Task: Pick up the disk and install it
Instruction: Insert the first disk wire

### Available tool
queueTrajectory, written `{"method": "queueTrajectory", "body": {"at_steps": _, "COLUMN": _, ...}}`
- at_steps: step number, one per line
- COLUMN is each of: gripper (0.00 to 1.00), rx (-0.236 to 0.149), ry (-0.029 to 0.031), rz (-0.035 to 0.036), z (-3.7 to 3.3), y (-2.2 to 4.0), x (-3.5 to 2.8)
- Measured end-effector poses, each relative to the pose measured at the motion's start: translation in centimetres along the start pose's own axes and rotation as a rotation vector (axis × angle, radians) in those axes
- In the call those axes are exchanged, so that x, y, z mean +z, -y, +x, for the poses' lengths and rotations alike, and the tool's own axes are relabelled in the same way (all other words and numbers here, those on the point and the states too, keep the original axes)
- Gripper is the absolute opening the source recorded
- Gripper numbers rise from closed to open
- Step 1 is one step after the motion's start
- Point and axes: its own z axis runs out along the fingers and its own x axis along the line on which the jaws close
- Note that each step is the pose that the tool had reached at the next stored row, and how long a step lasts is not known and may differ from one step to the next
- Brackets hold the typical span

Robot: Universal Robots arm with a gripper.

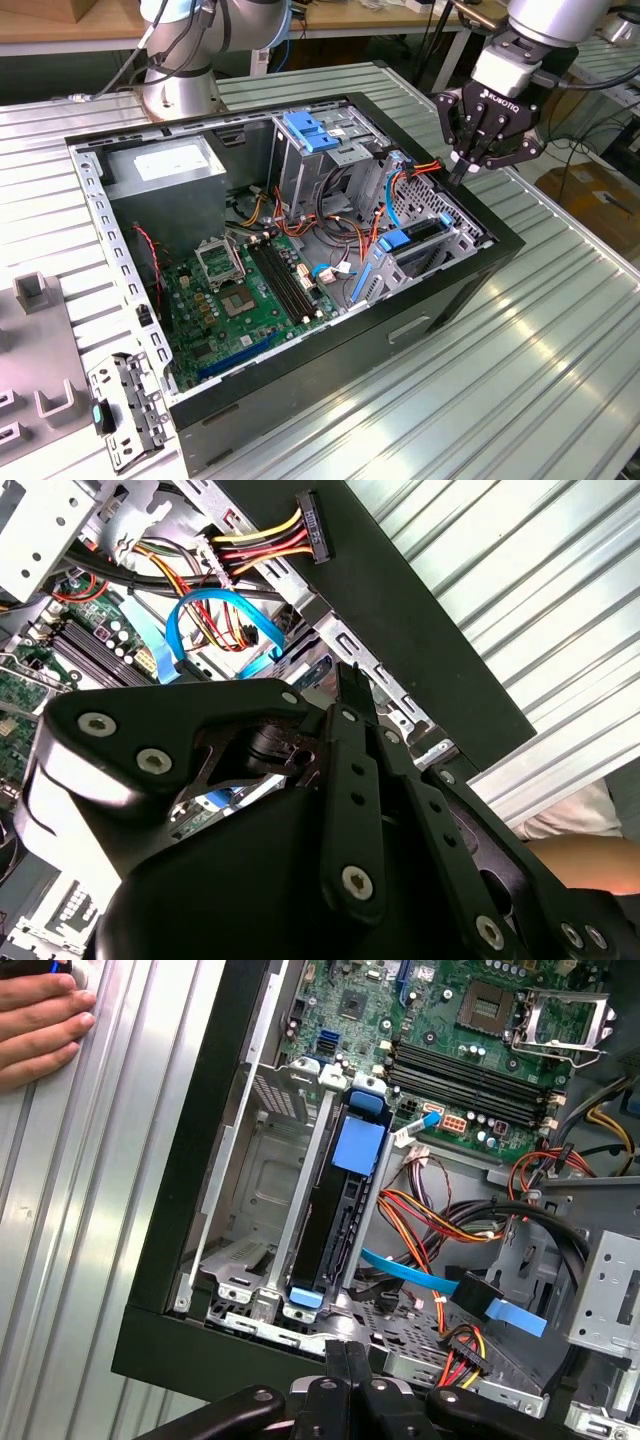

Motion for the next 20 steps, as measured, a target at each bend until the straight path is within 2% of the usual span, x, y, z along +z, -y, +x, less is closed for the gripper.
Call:
{"method": "queueTrajectory", "body": {"at_steps": 10, "gripper": 0.11, "rx": -0.003, "ry": 0.0, "rz": 0.0, "z": 0.03, "y": 0.16, "x": 0.0}}
{"method": "queueTrajectory", "body": {"at_steps": 13, "gripper": 0.11, "rx": -0.026, "ry": 0.0004, "rz": 0.0005, "z": 0.08, "y": 0.38, "x": 0.01}}
{"method": "queueTrajectory", "body": {"at_steps": 17, "gripper": 0.11, "rx": -0.041, "ry": 0.0007, "rz": 0.0008, "z": 0.04, "y": 1.08, "x": 0.02}}
{"method": "queueTrajectory", "body": {"at_steps": 20, "gripper": 0.11, "rx": -0.043, "ry": 0.0007, "rz": 0.0008, "z": -0.31, "y": 1.63, "x": 0.02}}
